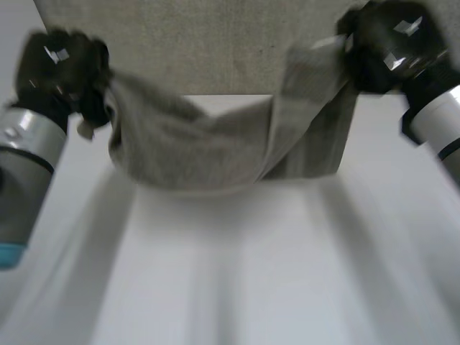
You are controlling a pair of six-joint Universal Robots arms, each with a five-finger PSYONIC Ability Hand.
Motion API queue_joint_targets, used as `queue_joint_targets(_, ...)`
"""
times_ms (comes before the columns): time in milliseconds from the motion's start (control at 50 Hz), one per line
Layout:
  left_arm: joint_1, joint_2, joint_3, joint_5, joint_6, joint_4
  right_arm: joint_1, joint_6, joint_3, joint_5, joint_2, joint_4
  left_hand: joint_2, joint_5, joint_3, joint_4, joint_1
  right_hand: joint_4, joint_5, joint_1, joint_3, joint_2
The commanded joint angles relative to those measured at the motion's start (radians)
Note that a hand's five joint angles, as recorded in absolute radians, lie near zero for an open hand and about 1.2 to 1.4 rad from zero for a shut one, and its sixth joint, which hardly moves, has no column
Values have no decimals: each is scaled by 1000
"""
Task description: Fold the towel.
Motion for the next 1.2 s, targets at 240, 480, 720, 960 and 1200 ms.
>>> queue_joint_targets(240, -1, 11, 76, 11, -162, -189, -115, 23, -251, -14, 71, 411, -87, -258, -161, -134, -36, 56, 56, 69, 61, 99)
queue_joint_targets(480, -30, -440, 434, 12, -161, -438, -9, -255, -567, 6, 497, 589, -108, -279, -181, -155, -57, 56, 56, 69, 61, 99)
queue_joint_targets(720, -53, -368, 656, 3, -170, -206, 3, -107, -509, 18, 370, -39, -111, -282, -184, -158, -60, 56, 56, 69, 61, 99)
queue_joint_targets(960, -34, -361, 403, 25, -159, -313, -18, -52, -426, -89, 374, 343, -123, -294, -196, -170, -72, 56, 56, 69, 61, 99)
queue_joint_targets(1200, -9, -371, 120, 144, -52, -300, -104, -319, -414, -71, 555, 713, -231, -402, -304, -278, -180, 56, 56, 69, 61, 99)
